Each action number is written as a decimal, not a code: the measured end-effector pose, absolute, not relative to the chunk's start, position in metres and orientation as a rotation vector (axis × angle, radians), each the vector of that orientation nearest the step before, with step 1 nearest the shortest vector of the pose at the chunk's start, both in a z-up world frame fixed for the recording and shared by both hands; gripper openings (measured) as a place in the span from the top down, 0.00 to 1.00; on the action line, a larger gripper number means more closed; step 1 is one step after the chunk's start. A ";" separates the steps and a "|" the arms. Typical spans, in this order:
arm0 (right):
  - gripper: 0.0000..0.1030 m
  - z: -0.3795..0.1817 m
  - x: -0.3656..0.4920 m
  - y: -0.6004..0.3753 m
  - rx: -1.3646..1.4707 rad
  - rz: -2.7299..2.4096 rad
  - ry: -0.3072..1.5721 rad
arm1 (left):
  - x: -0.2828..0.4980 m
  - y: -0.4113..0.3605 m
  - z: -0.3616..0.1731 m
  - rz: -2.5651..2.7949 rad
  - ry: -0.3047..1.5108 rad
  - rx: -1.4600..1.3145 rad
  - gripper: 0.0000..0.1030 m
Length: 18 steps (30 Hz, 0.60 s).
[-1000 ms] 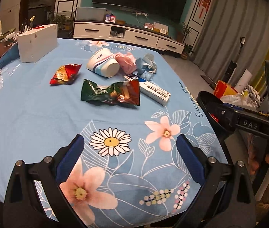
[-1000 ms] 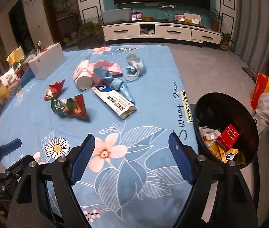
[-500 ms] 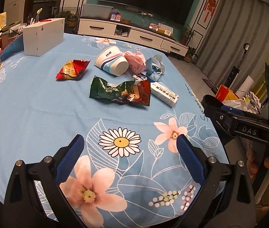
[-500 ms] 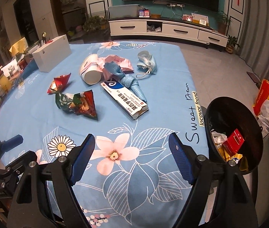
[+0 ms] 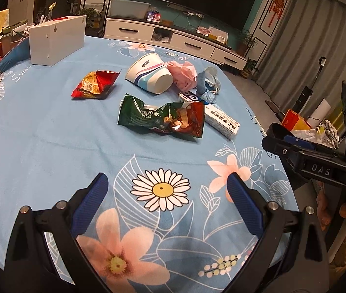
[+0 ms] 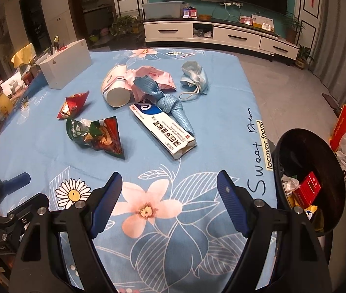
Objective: Collect trash
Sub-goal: 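Move both open tools back over the remaining trash on the table, then grasp the white medicine box with the right tool while the left tool grasps the green chip bag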
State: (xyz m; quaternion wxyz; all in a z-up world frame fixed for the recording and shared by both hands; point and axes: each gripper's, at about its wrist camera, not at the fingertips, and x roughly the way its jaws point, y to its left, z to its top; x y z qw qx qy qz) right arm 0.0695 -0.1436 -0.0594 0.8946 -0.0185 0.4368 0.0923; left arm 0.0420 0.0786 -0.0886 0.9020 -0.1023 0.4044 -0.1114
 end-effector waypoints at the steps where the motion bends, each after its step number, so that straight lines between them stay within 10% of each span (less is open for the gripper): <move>1: 0.24 -0.060 0.072 -0.143 -0.039 0.194 0.906 | 0.044 0.078 -0.089 -0.230 0.838 -0.211 0.05; 18: 0.24 -0.073 0.107 -0.143 -0.073 0.206 0.914 | 0.071 0.099 -0.102 -0.218 0.849 -0.290 0.05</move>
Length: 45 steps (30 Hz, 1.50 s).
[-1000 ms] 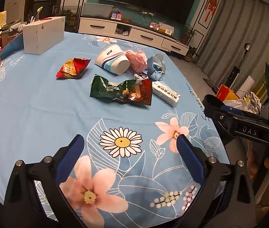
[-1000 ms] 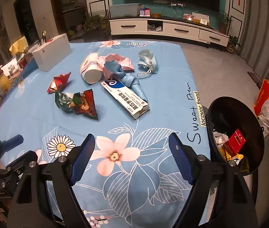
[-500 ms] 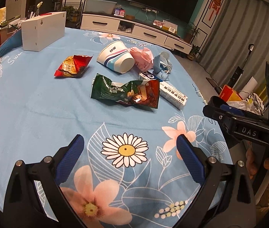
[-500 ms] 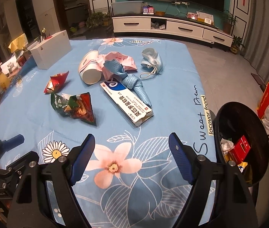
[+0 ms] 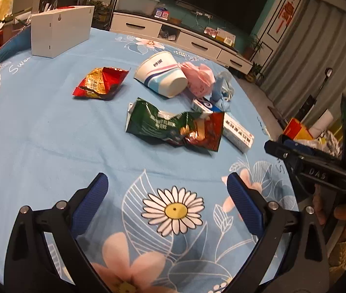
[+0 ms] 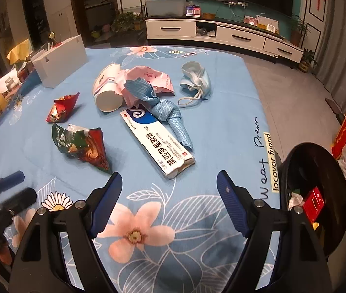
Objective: Collect trash
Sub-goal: 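Grasp the white medicine box with the right tool while the left tool grasps the green chip bag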
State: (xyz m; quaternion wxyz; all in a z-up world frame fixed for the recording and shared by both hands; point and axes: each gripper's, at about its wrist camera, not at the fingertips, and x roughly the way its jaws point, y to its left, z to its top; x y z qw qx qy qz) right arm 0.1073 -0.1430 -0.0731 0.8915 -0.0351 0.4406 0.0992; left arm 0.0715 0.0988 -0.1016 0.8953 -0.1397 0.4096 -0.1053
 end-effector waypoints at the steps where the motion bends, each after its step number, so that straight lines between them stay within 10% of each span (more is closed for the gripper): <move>1: 0.24 -0.074 0.109 -0.142 -0.079 0.210 0.914 | 0.073 0.102 -0.102 -0.224 0.845 -0.303 0.05; 15: 0.24 -0.099 0.157 -0.124 -0.219 0.295 0.921 | 0.126 0.122 -0.093 -0.226 0.775 -0.349 0.05; 26: 0.24 -0.114 0.188 -0.103 -0.318 0.403 0.940 | 0.179 0.064 -0.073 -0.556 0.754 0.177 0.05; 33: 0.41 -0.125 0.200 -0.101 -0.326 0.441 0.986 | 0.191 0.034 -0.118 -0.596 0.885 0.410 0.06; 38: 0.56 -0.124 0.192 -0.101 -0.298 0.457 0.993 | 0.182 0.037 -0.129 -0.604 0.927 0.373 0.51; 45: 0.57 -0.108 0.156 -0.106 -0.222 0.482 0.963 | 0.144 0.052 -0.125 -0.485 0.934 0.224 0.68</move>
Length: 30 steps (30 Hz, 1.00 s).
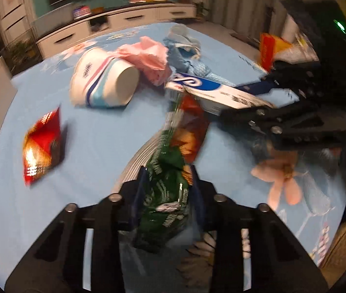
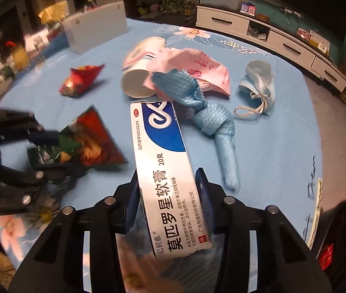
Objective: Collect trash
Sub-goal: 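Grasp the white medicine box with the right tool while the left tool grasps the green chip bag, then lift the medicine box and green chip bag off the table with both tools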
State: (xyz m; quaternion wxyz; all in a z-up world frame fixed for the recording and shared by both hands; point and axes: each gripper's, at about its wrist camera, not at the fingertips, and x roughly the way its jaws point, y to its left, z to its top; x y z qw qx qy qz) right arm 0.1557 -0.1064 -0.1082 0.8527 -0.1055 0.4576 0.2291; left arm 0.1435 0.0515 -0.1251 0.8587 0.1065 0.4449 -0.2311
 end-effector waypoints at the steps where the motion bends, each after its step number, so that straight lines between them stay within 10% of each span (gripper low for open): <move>1: 0.57 -0.106 0.150 -0.108 -0.212 0.483 0.961 | 0.134 0.055 -0.123 -0.458 0.934 0.176 0.69; 30: 0.57 -0.005 0.015 -0.174 -0.047 0.347 0.746 | 0.006 0.050 -0.026 -0.454 0.681 -0.120 0.70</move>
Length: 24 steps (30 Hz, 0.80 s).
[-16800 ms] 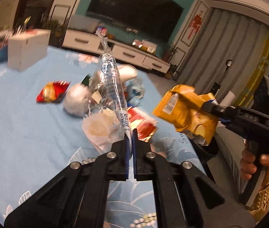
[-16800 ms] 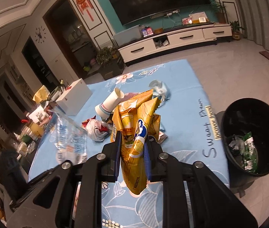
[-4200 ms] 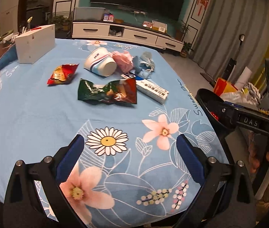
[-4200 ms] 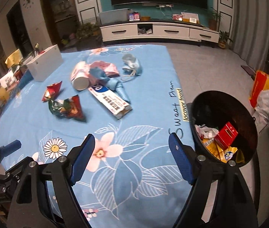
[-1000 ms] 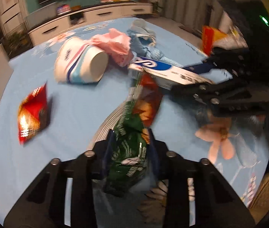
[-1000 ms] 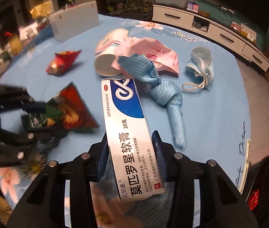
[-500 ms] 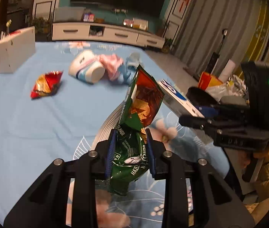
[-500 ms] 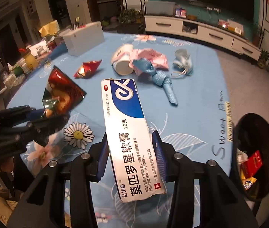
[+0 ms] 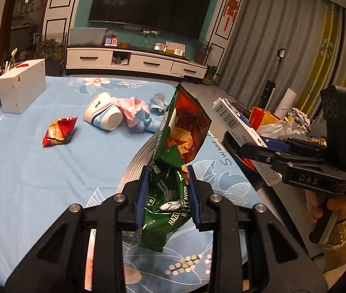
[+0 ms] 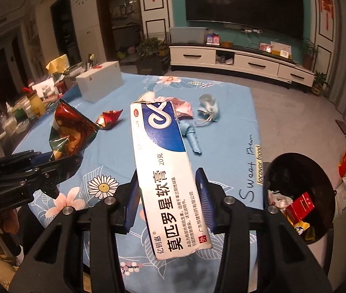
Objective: Collect trash
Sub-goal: 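Lift the medicine box and green chip bag off the table with both tools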
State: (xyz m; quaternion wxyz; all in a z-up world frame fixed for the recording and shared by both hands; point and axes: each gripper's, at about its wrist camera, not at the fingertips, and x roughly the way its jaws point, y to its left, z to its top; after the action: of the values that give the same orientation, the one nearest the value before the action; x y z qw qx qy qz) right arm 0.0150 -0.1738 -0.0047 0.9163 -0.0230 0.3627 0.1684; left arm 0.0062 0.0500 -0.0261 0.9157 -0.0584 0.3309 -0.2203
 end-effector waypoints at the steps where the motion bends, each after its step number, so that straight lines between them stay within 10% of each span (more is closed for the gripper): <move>1: 0.57 -0.004 0.014 -0.175 -0.043 0.340 0.743 | 0.006 0.049 -0.025 -0.457 0.679 -0.118 0.70; 24: 0.57 0.008 -0.003 -0.192 0.008 0.313 0.698 | -0.004 0.024 -0.014 -0.492 0.658 -0.075 0.70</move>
State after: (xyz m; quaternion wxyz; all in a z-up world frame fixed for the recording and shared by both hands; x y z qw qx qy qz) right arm -0.0027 -0.1921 0.0078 0.9278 0.0039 0.3406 0.1526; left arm -0.0039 0.0244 -0.0139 0.9161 -0.0365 0.3197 -0.2393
